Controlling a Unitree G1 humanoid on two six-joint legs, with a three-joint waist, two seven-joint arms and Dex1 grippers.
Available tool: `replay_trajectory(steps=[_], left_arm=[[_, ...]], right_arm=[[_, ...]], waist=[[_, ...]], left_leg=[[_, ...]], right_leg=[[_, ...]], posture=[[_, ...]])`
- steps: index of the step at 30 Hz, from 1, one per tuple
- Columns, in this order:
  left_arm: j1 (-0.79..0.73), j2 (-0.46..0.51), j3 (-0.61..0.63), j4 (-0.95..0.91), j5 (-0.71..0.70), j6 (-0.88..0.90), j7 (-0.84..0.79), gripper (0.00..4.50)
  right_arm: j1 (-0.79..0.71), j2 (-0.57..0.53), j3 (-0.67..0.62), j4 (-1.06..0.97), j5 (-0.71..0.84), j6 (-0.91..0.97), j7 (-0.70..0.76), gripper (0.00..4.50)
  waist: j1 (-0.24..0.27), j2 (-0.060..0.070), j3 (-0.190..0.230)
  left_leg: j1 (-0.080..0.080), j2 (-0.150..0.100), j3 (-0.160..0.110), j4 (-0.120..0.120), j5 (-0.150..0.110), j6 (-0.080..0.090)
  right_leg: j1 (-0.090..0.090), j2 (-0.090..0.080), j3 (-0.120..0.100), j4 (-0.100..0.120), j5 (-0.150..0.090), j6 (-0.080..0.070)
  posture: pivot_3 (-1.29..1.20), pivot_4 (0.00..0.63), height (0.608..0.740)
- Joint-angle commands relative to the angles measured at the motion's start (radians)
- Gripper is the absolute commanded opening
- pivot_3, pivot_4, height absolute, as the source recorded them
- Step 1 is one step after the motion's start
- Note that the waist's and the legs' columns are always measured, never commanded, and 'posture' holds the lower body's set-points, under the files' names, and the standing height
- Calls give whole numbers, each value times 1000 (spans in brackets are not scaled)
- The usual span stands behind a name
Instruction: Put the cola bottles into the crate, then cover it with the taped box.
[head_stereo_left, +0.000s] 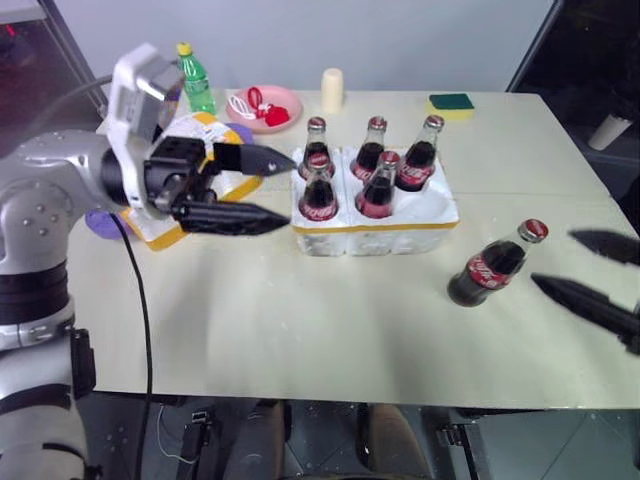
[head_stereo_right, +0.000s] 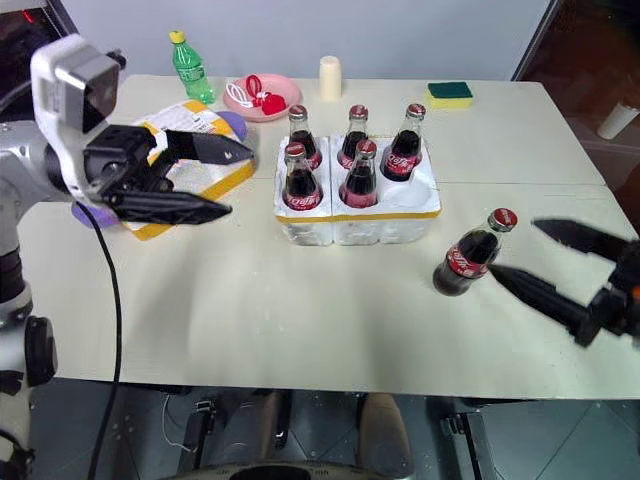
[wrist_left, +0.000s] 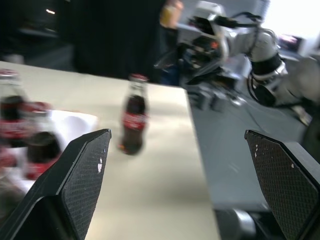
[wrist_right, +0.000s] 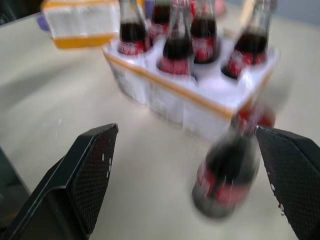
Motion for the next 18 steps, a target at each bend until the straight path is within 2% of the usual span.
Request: replay_trajectory(steps=[1, 5, 8, 13, 18], left_arm=[[34, -22, -95, -20, 94, -91, 7, 4483], [36, -76, -164, 3, 177, -169, 34, 4483], [25, -119, -194, 30, 222, -214, 53, 4483], [2, -172, -183, 49, 218, -211, 85, 4483], [-7, -186, -186, 41, 225, -216, 97, 4483]], right_arm=[[60, 119, 33, -74, -27, -63, -132, 4500], [70, 223, 184, -98, -96, -142, -257, 4500], [31, 283, 313, -39, -162, -205, -326, 4500], [-47, 311, 423, 72, -186, -271, -369, 4500], [-97, 299, 508, 168, -239, -323, -374, 4500]], waist=[[1, 0, 0], [-1, -1, 0], [-1, -1, 0], [0, -1, 0], [0, -1, 0]], left_leg=[[0, 0, 0, 0, 0, 0], [-2, 0, 1, 0, 0, 0], [-3, 0, 1, -2, 0, 0], [-3, 0, 1, -2, 0, 0], [-3, 0, 1, -3, 0, 0]], right_leg=[[0, 0, 0, -1, 0, -1], [-2, 0, 1, -2, 1, -2], [-3, 0, 1, -3, 1, -2], [-4, 0, 1, -3, 1, -2], [-4, 0, 1, -3, 1, -2]], posture=[[0, 150, 739], [0, 150, 739], [0, 150, 739], [0, 150, 739], [0, 150, 739]])
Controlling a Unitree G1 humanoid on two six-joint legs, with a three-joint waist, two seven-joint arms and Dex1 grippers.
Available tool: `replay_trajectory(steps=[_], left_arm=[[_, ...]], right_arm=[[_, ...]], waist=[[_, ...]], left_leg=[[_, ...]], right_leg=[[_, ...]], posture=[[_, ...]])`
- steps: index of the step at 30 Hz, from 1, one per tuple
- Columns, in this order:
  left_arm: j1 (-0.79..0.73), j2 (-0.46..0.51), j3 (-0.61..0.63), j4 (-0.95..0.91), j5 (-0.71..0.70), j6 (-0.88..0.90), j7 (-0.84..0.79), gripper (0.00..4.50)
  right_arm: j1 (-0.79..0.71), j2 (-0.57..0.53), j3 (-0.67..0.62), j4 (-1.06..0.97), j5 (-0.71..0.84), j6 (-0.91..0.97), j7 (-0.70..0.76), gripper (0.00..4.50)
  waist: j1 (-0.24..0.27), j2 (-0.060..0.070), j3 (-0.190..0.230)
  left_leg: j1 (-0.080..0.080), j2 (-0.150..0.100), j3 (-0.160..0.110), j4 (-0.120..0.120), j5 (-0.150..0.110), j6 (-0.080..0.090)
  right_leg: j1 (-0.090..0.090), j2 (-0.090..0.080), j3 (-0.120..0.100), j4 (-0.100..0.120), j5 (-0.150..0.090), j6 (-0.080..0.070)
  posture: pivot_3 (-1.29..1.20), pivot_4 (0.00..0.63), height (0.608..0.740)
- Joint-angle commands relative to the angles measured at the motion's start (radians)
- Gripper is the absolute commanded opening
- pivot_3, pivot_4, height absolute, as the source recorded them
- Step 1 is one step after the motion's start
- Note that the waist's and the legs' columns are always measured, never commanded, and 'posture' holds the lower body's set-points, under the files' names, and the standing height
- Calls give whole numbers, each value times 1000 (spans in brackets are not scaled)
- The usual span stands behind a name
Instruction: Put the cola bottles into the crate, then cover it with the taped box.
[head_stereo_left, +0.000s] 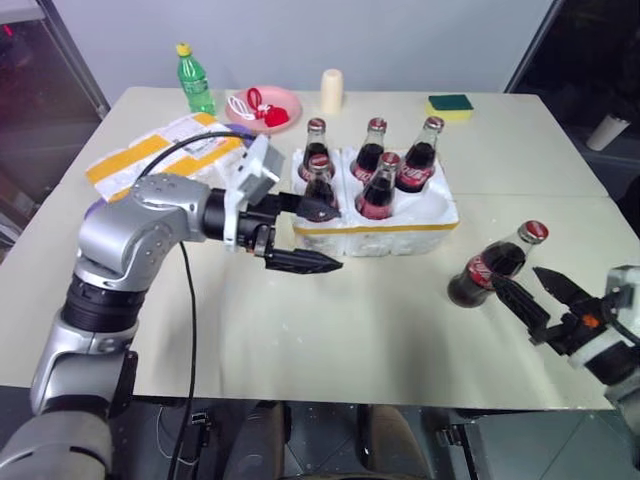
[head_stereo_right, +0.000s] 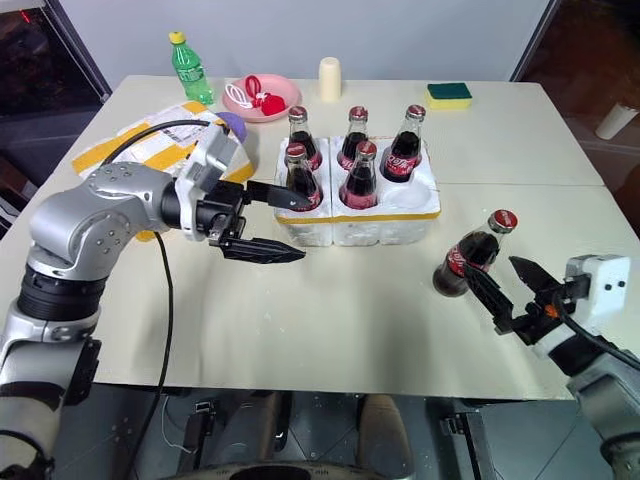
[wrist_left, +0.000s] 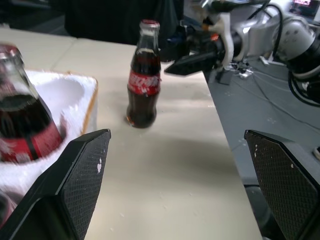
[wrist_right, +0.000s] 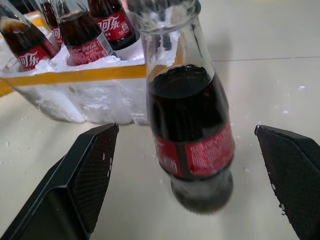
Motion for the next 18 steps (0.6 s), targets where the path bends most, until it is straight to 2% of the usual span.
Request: replay_trajectory(steps=[1, 8, 13, 14, 17, 18], left_arm=[[-25, -8, 22, -20, -5, -14, 13, 4483], [-34, -20, 21, -25, -4, -15, 26, 4483], [-35, -19, 21, -24, 0, -17, 29, 4483], [-35, -18, 21, -24, 2, -18, 31, 4500], [-34, -16, 23, -22, 5, -20, 36, 4500], [-33, -16, 26, -22, 5, -20, 40, 4500]], right_arm=[[-23, -8, 41, 44, -29, -49, 2, 4500], [-136, -14, 192, 203, -133, -114, 12, 4500], [-202, -17, 221, 282, -167, -150, 21, 4500], [-207, -19, 221, 286, -166, -153, 26, 3950], [-200, -38, 216, 235, -142, -163, 68, 2780], [-202, -47, 203, 208, -116, -160, 83, 2831]], waist=[[0, 0, 0], [-12, 0, 0], [-16, 0, 0], [-16, 0, 0], [-14, 0, 0], [-14, 0, 0]], left_leg=[[0, 0, 0, 0, 0, 0], [0, 0, 0, 1, 0, 0], [0, 0, 0, 0, 0, 0], [0, 0, 0, 0, 0, 0], [0, 0, 0, 0, 0, 0], [0, 0, 0, 0, 0, 0]], right_leg=[[0, 0, 0, 0, 0, 0], [0, 0, 0, 0, 0, 0], [0, 0, 0, 1, 0, 1], [0, 0, 0, 1, 0, 1], [0, 0, 0, 1, 0, 1], [0, 0, 0, 1, 0, 1]], posture=[[0, 150, 739], [0, 150, 739], [0, 150, 739], [0, 150, 739], [0, 150, 739], [0, 150, 739]])
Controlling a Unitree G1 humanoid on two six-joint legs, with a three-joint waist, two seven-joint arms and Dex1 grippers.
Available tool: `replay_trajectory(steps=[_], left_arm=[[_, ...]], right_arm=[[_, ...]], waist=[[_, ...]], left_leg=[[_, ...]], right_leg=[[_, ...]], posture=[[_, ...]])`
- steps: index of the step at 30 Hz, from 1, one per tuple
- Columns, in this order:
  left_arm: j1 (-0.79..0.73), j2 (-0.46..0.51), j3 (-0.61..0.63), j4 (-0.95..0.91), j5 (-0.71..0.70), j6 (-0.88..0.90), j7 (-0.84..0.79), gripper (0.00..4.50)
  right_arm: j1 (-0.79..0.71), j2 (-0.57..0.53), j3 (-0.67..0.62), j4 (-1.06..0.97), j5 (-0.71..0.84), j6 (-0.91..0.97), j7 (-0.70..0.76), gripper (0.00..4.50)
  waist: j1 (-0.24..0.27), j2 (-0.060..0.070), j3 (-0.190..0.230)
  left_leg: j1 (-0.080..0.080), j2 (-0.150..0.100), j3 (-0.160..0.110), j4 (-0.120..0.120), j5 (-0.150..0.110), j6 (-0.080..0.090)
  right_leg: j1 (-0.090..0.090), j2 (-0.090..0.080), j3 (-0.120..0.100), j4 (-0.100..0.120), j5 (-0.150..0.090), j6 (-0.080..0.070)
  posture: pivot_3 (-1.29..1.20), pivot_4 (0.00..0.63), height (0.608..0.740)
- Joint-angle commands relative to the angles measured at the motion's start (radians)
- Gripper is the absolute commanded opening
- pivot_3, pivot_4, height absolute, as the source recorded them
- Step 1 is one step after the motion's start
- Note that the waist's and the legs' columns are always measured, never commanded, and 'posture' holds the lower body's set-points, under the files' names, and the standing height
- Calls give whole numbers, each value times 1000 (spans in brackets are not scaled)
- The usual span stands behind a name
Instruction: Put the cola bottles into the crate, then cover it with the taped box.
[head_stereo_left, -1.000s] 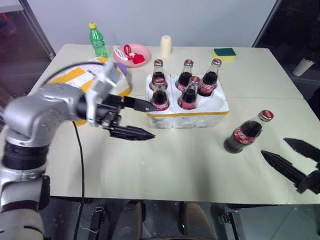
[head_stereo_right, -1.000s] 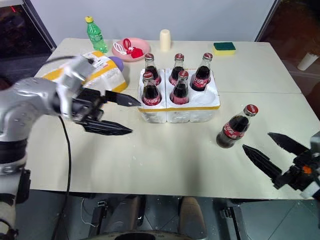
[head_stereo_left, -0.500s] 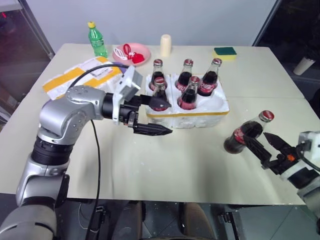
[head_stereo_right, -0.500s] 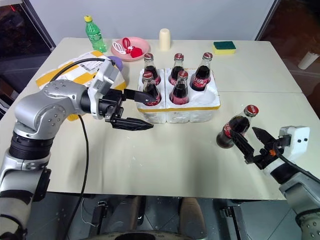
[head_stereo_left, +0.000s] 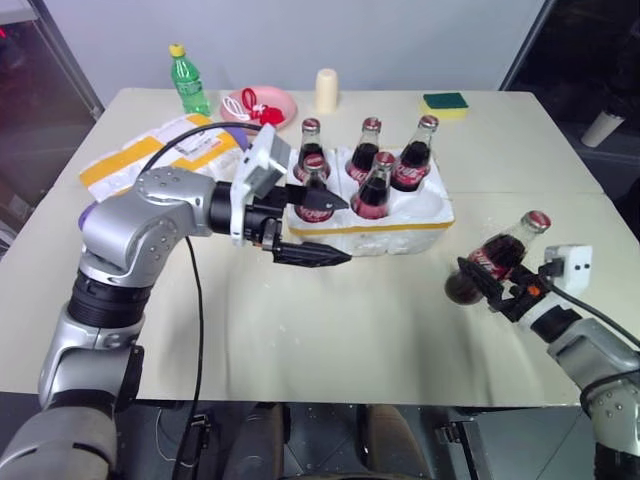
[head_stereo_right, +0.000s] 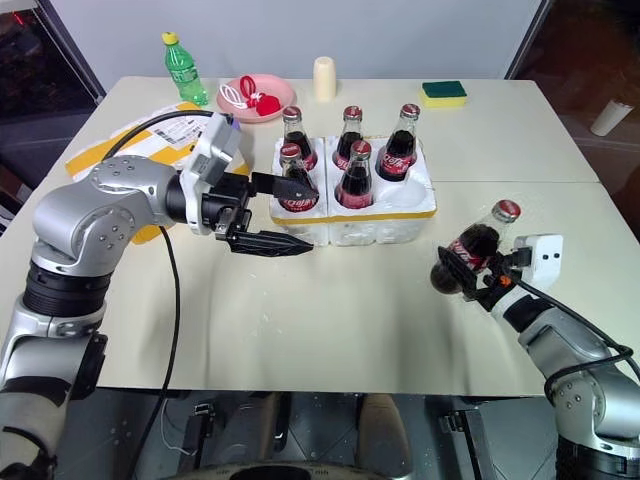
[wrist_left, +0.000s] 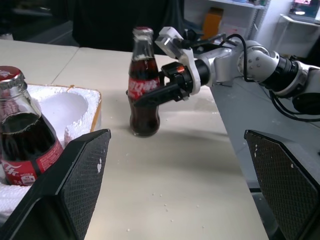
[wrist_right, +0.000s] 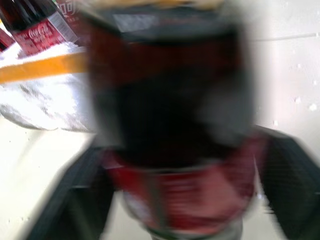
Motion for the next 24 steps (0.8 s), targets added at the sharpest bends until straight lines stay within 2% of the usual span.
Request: replay_trajectory(steps=[1, 3, 6, 8, 11, 16, 20, 24], left_arm=[[-13, 5, 31, -19, 1, -18, 16, 4500], [-10, 4, 39, -19, -2, -17, 29, 4500], [2, 12, 58, -17, 0, -21, 53, 4500], [13, 19, 74, -18, -7, -18, 63, 4500], [34, 33, 94, -24, -2, -26, 74, 4500], [52, 37, 109, -43, -4, -32, 97, 4500], [64, 41, 116, -65, -10, -30, 117, 4500], [72, 51, 133, -79, -15, -24, 139, 4500]], right_arm=[[-14, -41, -55, -112, 98, -12, 57, 2832], [-46, -67, -90, -142, 184, 16, 67, 2832], [-189, -155, -110, -141, 312, 68, 57, 2832], [-310, -202, -78, -98, 334, 99, 33, 2832], [-515, -244, 52, 29, 233, 111, 25, 2832], [-690, -222, 238, 224, 72, 71, 75, 2832], [-710, -212, 380, 317, -80, 1, 154, 2832], [-722, -174, 463, 427, -209, -54, 156, 2832]], waist=[[-1, 1, 1], [-4, 4, 2], [-13, 7, 5], [-15, 8, 5], [-10, 7, 6], [0, 6, 6], [-1, 6, 6], [-6, 6, 6]], left_leg=[[0, 0, 0, 0, 0, 0], [0, 0, 0, 0, 0, 0], [0, 0, 1, 0, 0, 0], [0, 0, 2, 1, 0, 0], [1, 0, 1, 0, 0, 0], [-2, 0, 0, 0, 0, 0], [-14, 0, 0, 3, 0, 0], [-15, -1, 0, 1, 0, 0]], right_leg=[[0, 0, 0, 0, 0, 0], [-1, 0, 0, 0, 0, 0], [-2, 0, 1, 1, 0, 0], [-3, 0, 2, 3, 0, 0], [-4, 1, 2, 6, 0, 1], [-5, 1, 1, 7, -1, 2], [-17, 1, 2, 9, 1, 6], [-20, 1, 1, 11, 1, 6]], posture=[[0, 150, 739], [0, 150, 739], [0, 150, 739], [0, 150, 739], [0, 150, 739], [0, 150, 739], [0, 150, 739], [0, 150, 739]])
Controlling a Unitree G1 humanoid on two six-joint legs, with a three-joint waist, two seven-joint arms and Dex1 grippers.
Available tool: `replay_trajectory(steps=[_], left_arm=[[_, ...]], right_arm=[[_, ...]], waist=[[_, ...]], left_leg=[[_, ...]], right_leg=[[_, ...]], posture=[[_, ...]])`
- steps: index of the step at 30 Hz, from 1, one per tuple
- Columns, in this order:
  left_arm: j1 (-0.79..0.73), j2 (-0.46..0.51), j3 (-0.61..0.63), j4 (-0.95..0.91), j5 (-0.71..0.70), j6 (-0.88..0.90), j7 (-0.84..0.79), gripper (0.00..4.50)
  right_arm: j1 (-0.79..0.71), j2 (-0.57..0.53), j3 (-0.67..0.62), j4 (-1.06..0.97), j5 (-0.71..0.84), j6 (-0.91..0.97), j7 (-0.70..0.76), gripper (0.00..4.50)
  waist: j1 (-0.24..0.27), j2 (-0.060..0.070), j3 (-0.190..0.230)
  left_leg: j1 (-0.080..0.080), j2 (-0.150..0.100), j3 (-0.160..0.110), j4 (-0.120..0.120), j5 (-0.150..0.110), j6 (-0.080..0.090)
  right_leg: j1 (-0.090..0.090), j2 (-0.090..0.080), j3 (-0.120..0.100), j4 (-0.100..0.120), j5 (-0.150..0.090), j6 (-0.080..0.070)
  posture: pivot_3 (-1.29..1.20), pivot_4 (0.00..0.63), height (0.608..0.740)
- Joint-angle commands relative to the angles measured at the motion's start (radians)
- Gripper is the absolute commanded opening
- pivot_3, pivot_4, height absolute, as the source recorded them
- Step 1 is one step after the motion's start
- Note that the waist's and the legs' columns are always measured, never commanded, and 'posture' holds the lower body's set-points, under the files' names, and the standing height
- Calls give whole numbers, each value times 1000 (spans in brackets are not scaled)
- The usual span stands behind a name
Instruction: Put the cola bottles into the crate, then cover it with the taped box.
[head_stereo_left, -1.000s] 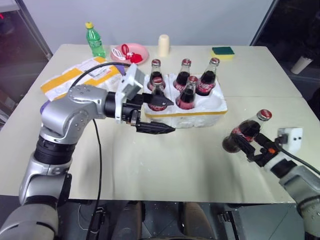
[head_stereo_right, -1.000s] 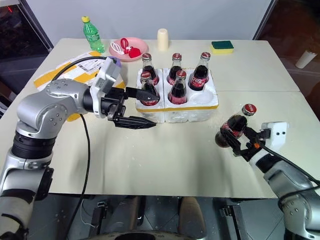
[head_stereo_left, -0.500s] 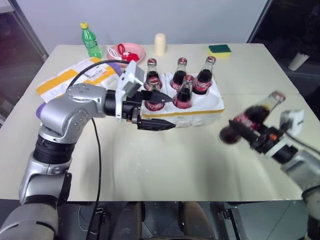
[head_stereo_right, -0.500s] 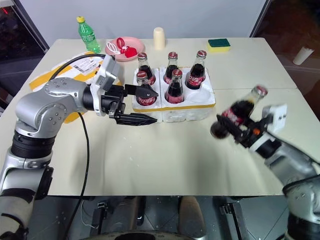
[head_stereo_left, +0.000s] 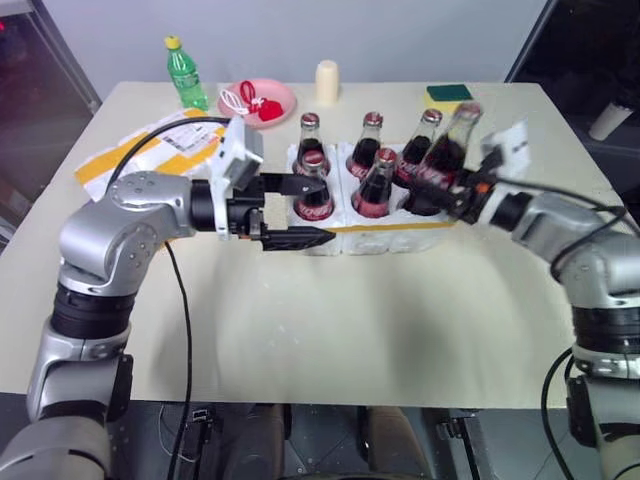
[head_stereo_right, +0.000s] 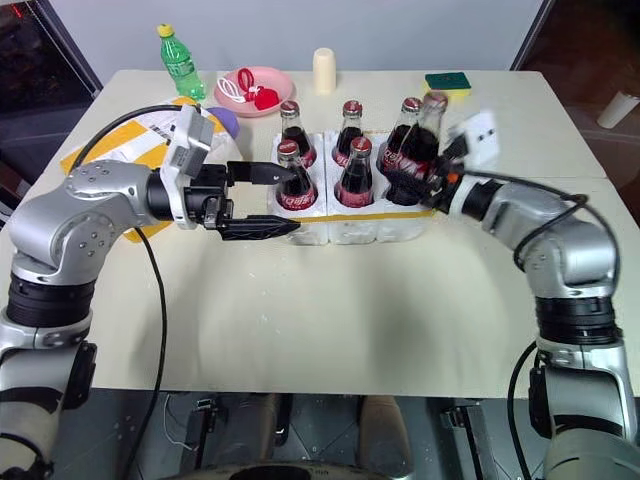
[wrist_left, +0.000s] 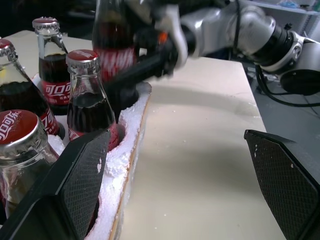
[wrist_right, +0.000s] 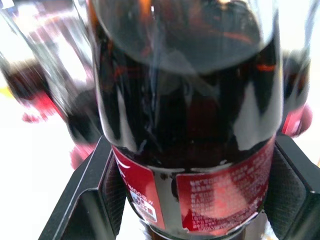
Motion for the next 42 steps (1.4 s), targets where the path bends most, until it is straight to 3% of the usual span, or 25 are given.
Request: replay_trajectory(steps=[1, 3, 5, 7, 12, 17, 21, 23, 29, 33, 38, 42], left_arm=[[1, 17, 46, -38, -14, -5, 19, 4500], [5, 19, 49, -39, -13, -4, 26, 4500], [16, 24, 45, -41, -5, -10, 29, 4500], [25, 29, 46, -46, -5, -10, 32, 4500], [59, 53, 57, -57, 35, -44, 60, 4500], [131, 110, 162, -104, 86, -72, 162, 4500], [297, 242, 286, -165, 205, -132, 222, 4500], [399, 292, 353, -180, 281, -160, 265, 4500], [790, 334, 528, -170, 588, -283, 409, 4500], [878, 371, 439, 15, 806, -423, 546, 4500], [756, 348, 311, 181, 894, -529, 622, 4500], [563, 317, 168, 426, 989, -661, 715, 4500]], right_arm=[[-32, 19, 18, 42, -83, -57, 18, 2832], [-27, 36, 26, 66, -109, -65, 28, 2832], [-27, 58, 19, 96, -122, -61, 21, 3856], [-25, 69, 4, 97, -128, -60, 19, 4438], [-16, 43, -98, -28, -40, 20, 40, 4438], [-24, -52, -269, -199, 138, 170, 85, 4438], [-18, -183, -414, -227, 255, 256, 152, 4438], [16, -266, -427, -213, 233, 254, 201, 4438], [129, -381, -483, -233, 251, 233, 344, 4438], [184, -400, -520, -275, 303, 232, 436, 4438], [192, -405, -535, -301, 319, 241, 428, 4438], [227, -432, -605, -372, 391, 291, 448, 4438]], waist=[[-2, 0, 0], [-4, 0, 0], [-6, -1, 0], [-7, -1, -1], [-3, -1, -1], [0, -1, 0], [-6, 0, 0], [-5, 0, 0], [-7, 0, 0], [5, 0, 0], [8, -1, -1], [7, -1, -1]], left_leg=[[0, 0, 0, 0, 0, 0], [2, 0, 0, 1, 0, 0], [4, 0, 0, 2, 0, 0], [8, 0, 0, 2, 0, -1], [9, 0, 0, 1, 1, -1], [3, 0, -1, 0, 1, -1], [3, 0, 0, -1, 0, 0], [3, 0, 0, -1, 0, 0], [5, 1, 4, -1, 0, 0], [6, 1, 4, 0, 0, 0], [4, 0, 5, 2, 0, -1], [3, 0, 4, 1, 0, -1]], right_leg=[[0, 0, 0, 0, 0, 0], [3, 0, 0, 0, 0, 0], [5, 0, 0, -1, 0, 0], [9, 0, 0, -1, 0, 0], [10, 0, 0, 0, 0, 0], [3, 0, 0, 0, 0, 0], [2, 0, 0, 0, 0, 0], [3, 0, 0, 0, 0, -1], [4, -1, 2, -2, -2, -5], [4, -2, 2, -1, -2, -5], [4, -4, 1, -4, -2, -6], [3, -4, 1, -2, -1, -5]], posture=[[0, 150, 739], [0, 150, 739], [0, 150, 739], [0, 150, 739], [0, 150, 739], [0, 150, 739], [0, 150, 739], [0, 150, 739], [0, 150, 739], [0, 150, 739], [0, 150, 739], [0, 150, 739]])
